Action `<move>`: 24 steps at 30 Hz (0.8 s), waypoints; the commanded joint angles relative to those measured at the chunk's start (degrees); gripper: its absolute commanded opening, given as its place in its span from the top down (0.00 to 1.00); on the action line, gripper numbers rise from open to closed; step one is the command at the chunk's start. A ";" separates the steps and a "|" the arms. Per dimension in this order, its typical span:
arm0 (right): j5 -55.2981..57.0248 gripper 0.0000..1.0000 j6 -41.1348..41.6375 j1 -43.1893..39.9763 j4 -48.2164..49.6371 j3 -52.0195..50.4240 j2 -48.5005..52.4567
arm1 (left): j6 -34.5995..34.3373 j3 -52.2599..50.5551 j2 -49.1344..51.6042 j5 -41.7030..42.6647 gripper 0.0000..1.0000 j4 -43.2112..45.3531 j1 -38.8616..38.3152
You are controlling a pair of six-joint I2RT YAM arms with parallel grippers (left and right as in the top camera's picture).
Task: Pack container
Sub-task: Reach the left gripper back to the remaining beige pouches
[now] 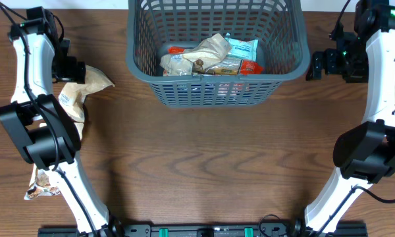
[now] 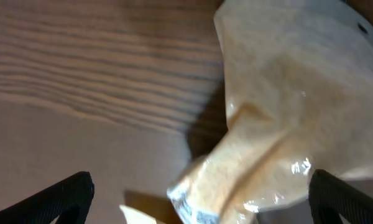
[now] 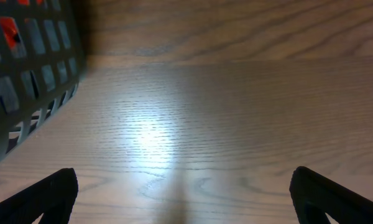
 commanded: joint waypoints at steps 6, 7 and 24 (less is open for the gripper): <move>1.99 0.01 0.70 0.48 0.66 -0.17 -0.90 | -0.76 -8.50 0.72 -0.96 0.01 4.74 0.79; 2.10 0.01 0.70 0.48 0.79 -0.17 -0.90 | -0.74 -9.20 0.72 -0.81 0.02 4.83 0.79; 2.10 0.01 0.70 0.48 1.38 -0.17 -0.90 | 4.81 -10.60 0.70 -0.13 0.01 2.56 -2.64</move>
